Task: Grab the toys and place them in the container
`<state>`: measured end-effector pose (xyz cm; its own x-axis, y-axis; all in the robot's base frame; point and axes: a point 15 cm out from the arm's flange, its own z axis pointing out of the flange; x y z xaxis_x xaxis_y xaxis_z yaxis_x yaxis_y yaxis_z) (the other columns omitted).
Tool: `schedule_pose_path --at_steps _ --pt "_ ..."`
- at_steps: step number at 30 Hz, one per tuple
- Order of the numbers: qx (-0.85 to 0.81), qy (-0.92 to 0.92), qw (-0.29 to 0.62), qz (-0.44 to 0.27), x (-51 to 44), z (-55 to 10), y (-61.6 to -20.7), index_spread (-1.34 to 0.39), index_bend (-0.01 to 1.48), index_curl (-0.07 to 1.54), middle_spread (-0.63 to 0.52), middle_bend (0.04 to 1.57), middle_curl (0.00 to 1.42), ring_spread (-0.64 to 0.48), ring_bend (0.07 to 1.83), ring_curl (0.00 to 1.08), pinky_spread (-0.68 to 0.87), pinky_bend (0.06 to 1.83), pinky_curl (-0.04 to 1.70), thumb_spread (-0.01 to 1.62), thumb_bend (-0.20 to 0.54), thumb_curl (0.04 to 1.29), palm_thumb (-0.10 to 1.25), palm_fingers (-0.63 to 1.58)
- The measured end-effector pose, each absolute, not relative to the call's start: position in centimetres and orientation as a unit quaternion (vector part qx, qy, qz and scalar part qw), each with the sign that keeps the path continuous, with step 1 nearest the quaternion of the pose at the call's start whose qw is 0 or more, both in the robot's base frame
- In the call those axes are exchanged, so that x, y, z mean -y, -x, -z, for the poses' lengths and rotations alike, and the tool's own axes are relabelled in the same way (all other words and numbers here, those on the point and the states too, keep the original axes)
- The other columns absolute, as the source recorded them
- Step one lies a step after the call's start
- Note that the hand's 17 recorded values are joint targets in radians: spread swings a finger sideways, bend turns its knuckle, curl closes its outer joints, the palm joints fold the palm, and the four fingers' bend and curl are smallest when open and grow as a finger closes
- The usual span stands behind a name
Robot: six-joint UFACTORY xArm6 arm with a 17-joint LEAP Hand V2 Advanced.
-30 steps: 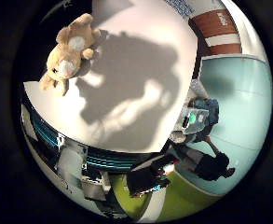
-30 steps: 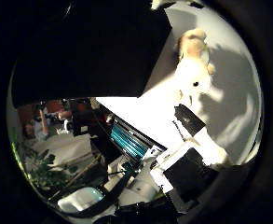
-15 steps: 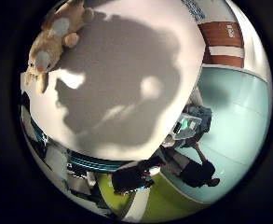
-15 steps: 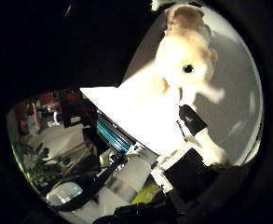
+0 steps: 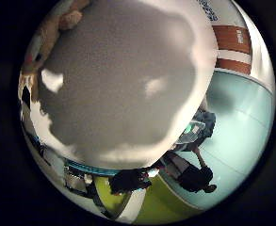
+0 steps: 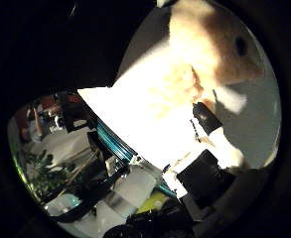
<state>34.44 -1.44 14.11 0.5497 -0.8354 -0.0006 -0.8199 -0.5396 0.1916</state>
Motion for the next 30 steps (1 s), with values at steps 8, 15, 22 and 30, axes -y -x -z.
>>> schedule_pose_path --at_steps 8,15,22,30 --pt "0.457 -0.884 0.094 0.032 1.6 -14.9 -34.6 -0.46 0.24 0.34 -0.32 0.64 0.51 -0.36 0.75 0.42 -0.42 0.62 0.34 0.7 -0.037 0.64 0.91 1.2" --pt "0.462 -0.883 0.087 0.009 2.3 -16.8 -34.9 -0.41 0.7 0.66 -0.26 1.04 0.75 -0.31 1.13 0.61 -0.45 1.05 0.56 0.77 -0.013 0.65 0.96 1.24" --pt "0.459 -0.884 0.09 0.017 3.1 -17.4 -32.2 -0.33 0.93 0.85 -0.21 1.23 0.87 -0.26 1.3 0.71 -0.31 1.23 0.71 0.65 -0.018 0.72 1.07 1.08" --pt "0.485 -0.869 0.098 0.029 6.0 -22.0 -29.2 -0.3 0.97 0.94 -0.18 1.3 0.91 -0.25 1.33 0.77 -0.26 1.22 0.83 0.49 -0.021 0.8 1.08 1.02"
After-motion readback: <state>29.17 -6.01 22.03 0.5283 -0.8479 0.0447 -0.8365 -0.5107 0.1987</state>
